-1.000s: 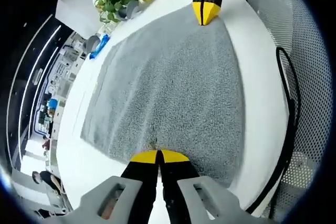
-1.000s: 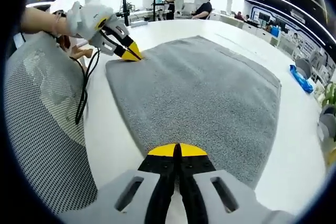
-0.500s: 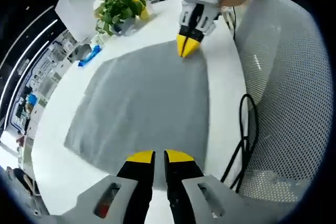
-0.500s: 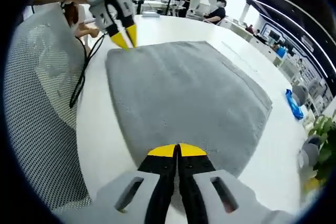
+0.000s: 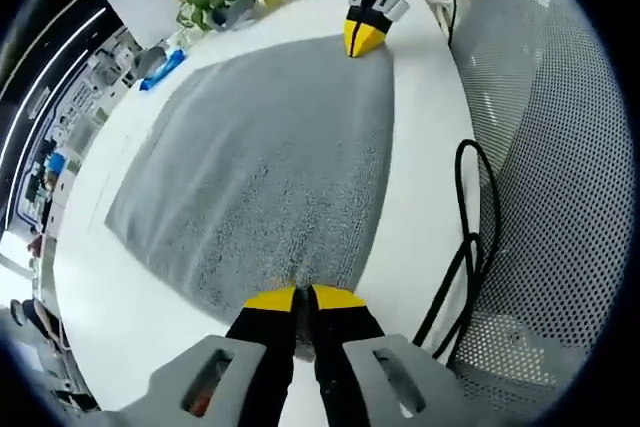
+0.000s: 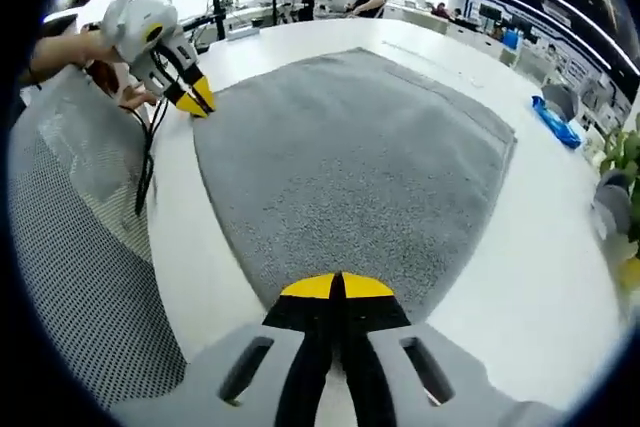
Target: Fold the towel on the table until its edges align and the towel forms a compact rectangular stack.
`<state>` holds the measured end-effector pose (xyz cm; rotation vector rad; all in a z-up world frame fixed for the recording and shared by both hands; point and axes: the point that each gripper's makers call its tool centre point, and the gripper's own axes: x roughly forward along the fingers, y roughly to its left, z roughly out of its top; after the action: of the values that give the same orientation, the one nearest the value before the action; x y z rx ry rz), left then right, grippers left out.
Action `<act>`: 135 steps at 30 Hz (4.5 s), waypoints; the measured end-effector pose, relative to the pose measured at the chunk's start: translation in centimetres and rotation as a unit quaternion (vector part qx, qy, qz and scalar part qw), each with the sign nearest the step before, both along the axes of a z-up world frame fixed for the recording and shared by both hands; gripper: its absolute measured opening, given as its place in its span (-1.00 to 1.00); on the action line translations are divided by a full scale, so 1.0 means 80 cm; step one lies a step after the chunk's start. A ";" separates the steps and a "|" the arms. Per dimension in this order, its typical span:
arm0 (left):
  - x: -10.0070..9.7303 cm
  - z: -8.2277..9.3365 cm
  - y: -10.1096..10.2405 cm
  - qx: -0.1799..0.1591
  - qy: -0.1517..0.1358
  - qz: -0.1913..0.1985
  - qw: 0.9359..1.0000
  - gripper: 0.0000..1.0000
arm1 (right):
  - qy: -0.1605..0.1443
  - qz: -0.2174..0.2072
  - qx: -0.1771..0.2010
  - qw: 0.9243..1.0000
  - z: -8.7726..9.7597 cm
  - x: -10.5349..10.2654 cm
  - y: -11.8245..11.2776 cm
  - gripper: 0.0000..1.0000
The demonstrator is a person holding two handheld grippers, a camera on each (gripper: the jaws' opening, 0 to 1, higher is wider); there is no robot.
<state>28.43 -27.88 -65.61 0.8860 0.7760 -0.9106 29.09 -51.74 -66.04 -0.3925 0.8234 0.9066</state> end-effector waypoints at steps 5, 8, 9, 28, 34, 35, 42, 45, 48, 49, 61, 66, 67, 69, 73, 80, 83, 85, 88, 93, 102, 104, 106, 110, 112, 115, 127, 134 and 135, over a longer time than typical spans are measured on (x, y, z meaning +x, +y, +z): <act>-0.003 0.002 0.000 -0.029 0.000 0.006 1.000 -0.90 | -0.023 0.028 -0.027 0.999 0.002 -0.002 0.003 -1.00; -0.011 0.010 0.014 0.025 -0.011 -0.052 0.998 -0.79 | 0.007 0.058 0.000 0.998 0.010 -0.019 0.012 -1.00; -0.012 0.014 0.019 0.036 -0.021 -0.069 0.997 -0.70 | 0.003 0.074 -0.004 0.997 0.012 -0.022 0.009 -1.00; -0.020 0.011 0.035 -0.109 0.026 0.038 0.993 -0.63 | -0.006 0.085 -0.061 0.995 0.006 -0.066 -0.049 -0.76; -0.024 0.001 0.035 -0.068 0.023 0.004 0.997 -0.66 | -0.024 0.084 -0.080 0.993 0.003 -0.056 -0.051 -0.87; -0.023 0.002 0.037 -0.066 0.025 0.008 0.997 -0.66 | -0.022 0.084 -0.081 0.993 0.004 -0.056 -0.051 -0.89; -0.020 0.001 0.039 -0.056 0.019 0.004 0.998 -0.82 | -0.032 0.068 -0.089 0.993 0.006 -0.044 -0.058 -0.71; -0.018 0.001 0.040 -0.056 0.018 0.010 0.998 -0.88 | -0.022 0.071 -0.098 0.992 -0.001 -0.044 -0.062 -0.88; -0.018 0.003 0.039 -0.058 0.017 0.018 0.998 -0.91 | -0.024 0.071 -0.096 0.993 0.003 -0.044 -0.061 -0.96; -0.018 0.003 0.039 -0.059 0.015 0.020 0.998 -0.91 | -0.029 0.070 -0.096 0.993 0.005 -0.043 -0.060 -0.96; -0.020 0.001 0.038 -0.065 0.013 0.032 0.997 -0.91 | -0.127 0.171 -0.119 0.970 0.032 -0.043 -0.030 -0.54; -0.019 0.001 0.038 -0.076 0.015 0.042 0.996 -0.90 | -0.135 0.201 -0.168 0.956 0.019 -0.042 -0.034 -0.62; -0.019 0.001 0.038 -0.080 0.016 0.044 0.996 -0.90 | -0.137 0.196 -0.167 0.957 0.022 -0.040 -0.035 -0.60; -0.020 0.000 0.038 -0.076 0.012 0.040 0.996 -0.90 | -0.164 0.191 -0.152 0.956 0.037 -0.034 -0.029 -0.58; -0.021 -0.001 0.036 -0.038 0.002 0.009 0.999 -0.90 | -0.156 0.241 -0.162 0.944 0.034 -0.044 -0.027 -0.63; -0.020 -0.001 0.037 -0.036 0.006 0.018 0.999 -0.90 | -0.075 0.218 -0.160 0.960 0.004 -0.053 -0.049 -0.77; -0.019 -0.001 0.038 -0.043 0.001 0.028 0.999 -0.90 | -0.074 0.209 -0.164 0.961 -0.002 -0.050 -0.051 -0.89; -0.019 -0.001 0.038 -0.053 0.000 0.040 0.998 -0.90 | -0.067 0.176 -0.142 0.972 0.001 -0.045 -0.048 -0.95; -0.018 0.000 0.039 -0.081 0.000 0.071 0.994 -0.91 | -0.022 0.112 -0.100 0.988 0.002 -0.043 -0.049 -0.99; -0.017 0.009 0.043 -0.135 -0.005 0.134 0.982 -0.94 | 0.000 0.047 -0.032 0.998 0.014 -0.044 -0.049 -1.00; -0.012 0.069 0.027 -0.236 -0.042 0.163 0.957 -0.95 | -0.013 -0.057 0.096 0.994 0.067 -0.036 -0.048 -1.00; -0.010 0.080 0.026 -0.251 -0.049 0.169 0.952 -0.95 | -0.022 -0.067 0.112 0.991 0.081 -0.035 -0.048 -1.00; -0.011 0.093 0.025 -0.257 -0.056 0.169 0.950 -0.95 | -0.033 -0.073 0.115 0.990 0.089 -0.033 -0.051 -1.00; -0.010 0.121 0.020 -0.276 -0.076 0.164 0.944 -0.95 | -0.050 -0.096 0.140 0.984 0.114 -0.029 -0.055 -1.00; -0.010 0.136 0.017 -0.295 -0.084 0.168 0.937 -0.95 | -0.060 -0.101 0.144 0.983 0.126 -0.029 -0.056 -1.00; -0.012 0.151 0.016 -0.298 -0.096 0.165 0.935 -0.95 | -0.078 -0.112 0.158 0.978 0.146 -0.026 -0.059 -1.00; -0.041 0.196 0.023 -0.359 -0.120 0.189 0.906 -0.95 | -0.106 -0.145 0.207 0.962 0.194 -0.037 -0.075 -1.00; -0.056 0.227 0.018 -0.392 -0.132 0.197 0.889 -0.95 | -0.128 -0.155 0.227 0.953 0.220 -0.056 -0.071 -1.00; -0.058 0.230 0.017 -0.396 -0.134 0.200 0.886 -0.95 | -0.132 -0.157 0.231 0.951 0.224 -0.058 -0.071 -1.00</act>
<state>23.81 -26.48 -47.17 0.1039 0.2659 -0.6243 24.46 -57.42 -48.13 0.0312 0.3918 0.7012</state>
